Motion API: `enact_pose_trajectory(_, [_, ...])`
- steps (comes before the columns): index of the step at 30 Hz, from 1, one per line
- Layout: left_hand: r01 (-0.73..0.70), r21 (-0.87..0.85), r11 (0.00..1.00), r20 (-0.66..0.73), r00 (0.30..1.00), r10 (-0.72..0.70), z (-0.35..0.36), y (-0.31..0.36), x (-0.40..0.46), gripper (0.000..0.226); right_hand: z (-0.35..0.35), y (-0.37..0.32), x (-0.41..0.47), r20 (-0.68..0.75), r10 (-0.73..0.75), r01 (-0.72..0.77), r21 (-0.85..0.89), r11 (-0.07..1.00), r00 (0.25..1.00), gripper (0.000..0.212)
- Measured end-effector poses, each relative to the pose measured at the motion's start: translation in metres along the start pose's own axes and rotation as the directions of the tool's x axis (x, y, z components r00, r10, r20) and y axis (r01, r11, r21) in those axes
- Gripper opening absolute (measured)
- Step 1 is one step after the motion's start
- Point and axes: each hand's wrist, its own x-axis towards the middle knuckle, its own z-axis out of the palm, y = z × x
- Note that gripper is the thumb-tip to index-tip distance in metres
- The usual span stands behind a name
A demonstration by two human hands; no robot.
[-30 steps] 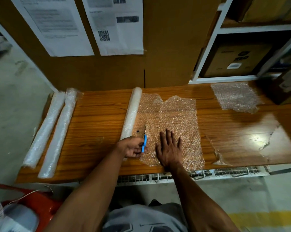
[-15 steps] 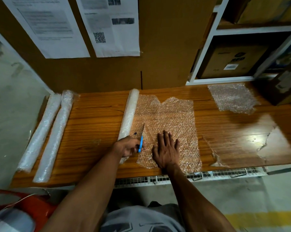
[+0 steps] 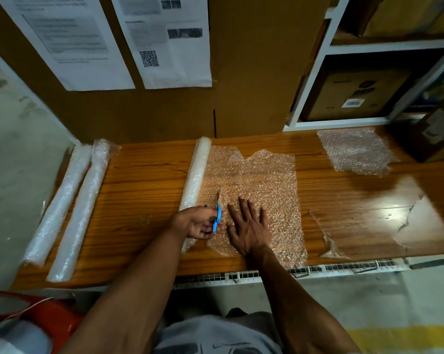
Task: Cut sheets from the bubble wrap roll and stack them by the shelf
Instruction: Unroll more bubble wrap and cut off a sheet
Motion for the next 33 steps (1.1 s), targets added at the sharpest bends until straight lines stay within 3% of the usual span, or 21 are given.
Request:
enact_pose_trajectory(8, [-0.112, -0.036, 0.993, -0.056, 0.992, 0.109, 0.0, 0.004, 0.012, 0.014, 0.003, 0.0, 0.0, -0.025, 0.002, -0.001, 0.02, 1.0, 1.0, 0.072])
enact_pose_trajectory(12, [-0.14, -0.04, 0.989, -0.056, 0.989, 0.138, -0.002, 0.002, 0.012, 0.017, 0.002, 0.0, 0.001, -0.034, 0.0, 0.002, 0.05, 0.999, 0.999, 0.073])
enact_pose_trajectory(24, [-0.014, 0.019, 1.0, 0.001, 1.0, 0.014, -0.004, 0.011, 0.022, 0.02, 0.002, 0.002, -0.002, -0.038, -0.006, 0.008, 0.031, 0.999, 0.999, 0.077])
enact_pose_trajectory(33, [-0.034, 0.071, 0.997, -0.028, 0.999, 0.036, 0.003, 0.021, 0.02, 0.024, 0.005, 0.008, -0.002, -0.033, -0.03, 0.031, 0.029, 0.999, 0.999, 0.079])
